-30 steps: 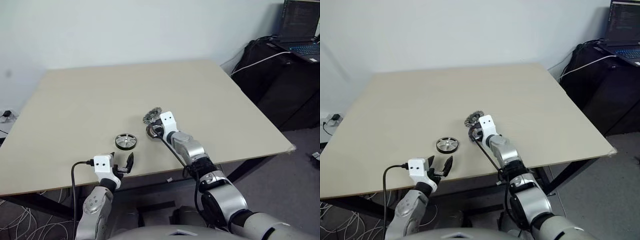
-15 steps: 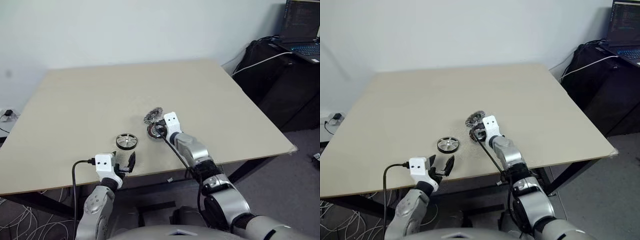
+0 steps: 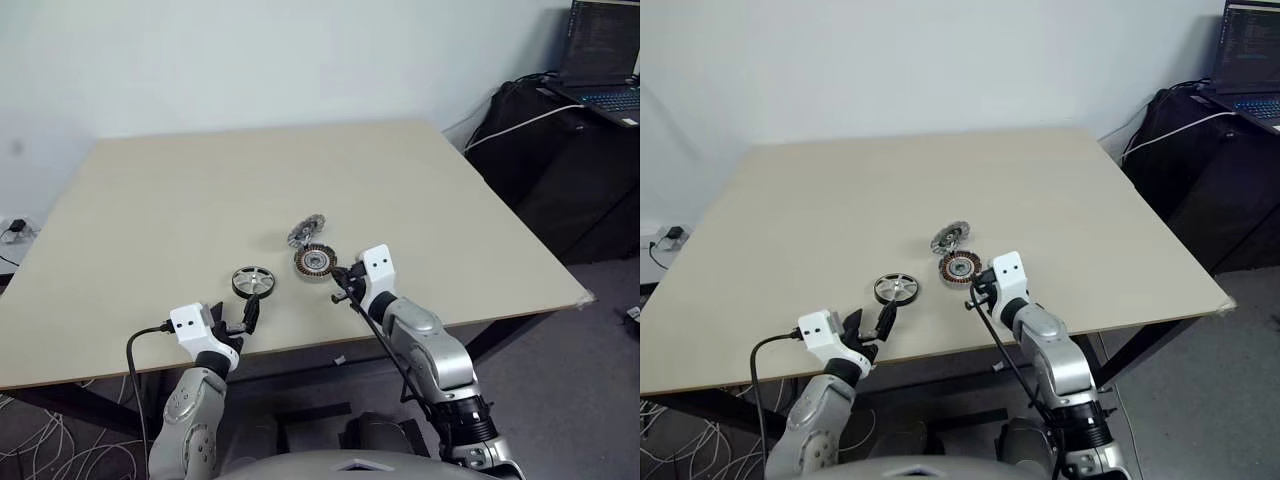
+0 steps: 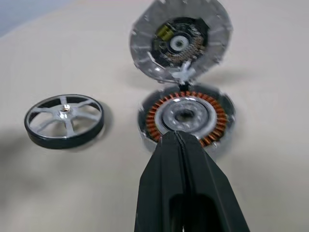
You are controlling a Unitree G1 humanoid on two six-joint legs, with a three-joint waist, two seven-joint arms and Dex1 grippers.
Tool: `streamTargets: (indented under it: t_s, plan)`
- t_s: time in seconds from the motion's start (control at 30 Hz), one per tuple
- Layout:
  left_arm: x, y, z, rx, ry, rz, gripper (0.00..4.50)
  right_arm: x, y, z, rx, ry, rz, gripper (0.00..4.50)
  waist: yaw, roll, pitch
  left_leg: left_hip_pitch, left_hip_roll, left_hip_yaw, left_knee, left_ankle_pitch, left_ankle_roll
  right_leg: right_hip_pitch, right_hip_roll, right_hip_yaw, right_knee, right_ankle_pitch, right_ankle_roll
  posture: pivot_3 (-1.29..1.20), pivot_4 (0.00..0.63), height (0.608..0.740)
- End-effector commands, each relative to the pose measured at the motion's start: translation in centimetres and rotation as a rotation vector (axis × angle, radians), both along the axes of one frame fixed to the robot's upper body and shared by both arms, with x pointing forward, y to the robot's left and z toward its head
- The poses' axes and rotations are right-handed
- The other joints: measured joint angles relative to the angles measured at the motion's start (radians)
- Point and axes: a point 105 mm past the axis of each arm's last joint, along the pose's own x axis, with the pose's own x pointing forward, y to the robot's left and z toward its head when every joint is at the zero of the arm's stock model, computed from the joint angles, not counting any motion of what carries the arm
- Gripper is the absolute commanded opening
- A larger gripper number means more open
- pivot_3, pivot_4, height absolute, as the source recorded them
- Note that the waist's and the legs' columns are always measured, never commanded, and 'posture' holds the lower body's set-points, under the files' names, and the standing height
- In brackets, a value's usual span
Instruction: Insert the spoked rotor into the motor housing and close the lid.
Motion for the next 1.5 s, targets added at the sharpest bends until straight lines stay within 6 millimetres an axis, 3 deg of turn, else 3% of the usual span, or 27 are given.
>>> streamTargets:
  t_s: [0.03,0.3,0.57,0.97,1.07,1.4,1.5]
  plan:
    - [0.6,0.5,-0.4,-0.075,-0.007,0.004,4.5,0.0,-0.1,1.6,0.036,-0.044,-0.025,0.01,0.001,0.0,0.0,0.0,0.0,0.0,0.0,0.0,0.0,0.0,0.0,0.0,0.0,0.0,0.0,0.0,0.0,0.74]
    - [1.6,1.1,-0.8,-0.262,-0.007,0.047,4.5,-0.2,-0.2,1.8,0.067,-0.035,-0.063,0.01,0.004,-0.004,0.001,-0.001,0.0,0.0,0.0,0.0,0.001,0.0,0.0,0.0,-0.001,0.0,0.0,0.0,0.0,0.74]
    - [1.9,0.2,-0.6,-0.425,0.0,-0.007,4.5,-0.9,0.5,1.3,0.074,-0.01,-0.047,0.01,0.004,-0.005,0.001,-0.001,0.0,0.0,0.0,0.0,0.001,0.0,0.0,0.0,-0.001,0.0,0.0,0.0,0.0,0.74]
    - [3.0,-1.2,-1.1,-0.526,0.077,-0.069,4.5,-1.1,0.7,1.1,0.084,-0.001,-0.055,0.01,0.004,-0.006,0.001,-0.001,0.0,0.0,0.0,0.002,0.003,0.0,0.001,0.0,-0.001,0.0,0.0,0.0,0.0,0.74]
    - [3.3,-1.5,-1.4,-0.554,0.095,-0.079,3.86,-1.1,0.7,1.1,0.086,0.001,-0.058,0.0,0.004,-0.006,0.001,-0.001,0.0,0.0,0.0,0.002,0.003,0.001,0.001,0.0,-0.001,0.0,0.0,0.0,0.0,0.74]
    - [4.2,-1.4,-2.5,-0.663,0.144,-0.009,0.51,-1.1,0.1,0.9,0.087,0.01,-0.09,0.0,0.005,-0.009,-0.001,-0.001,-0.001,-0.001,0.0,0.002,0.004,0.001,0.001,0.0,-0.001,0.0,0.0,0.0,0.0,0.74]
    - [4.3,-1.4,-2.6,-0.684,0.149,0.008,0.4,-1.1,-0.1,0.8,0.085,0.012,-0.094,0.0,0.002,-0.01,-0.002,0.001,-0.001,-0.001,0.0,0.002,0.003,0.002,0.001,0.0,-0.001,0.0,0.0,0.0,0.0,0.74]
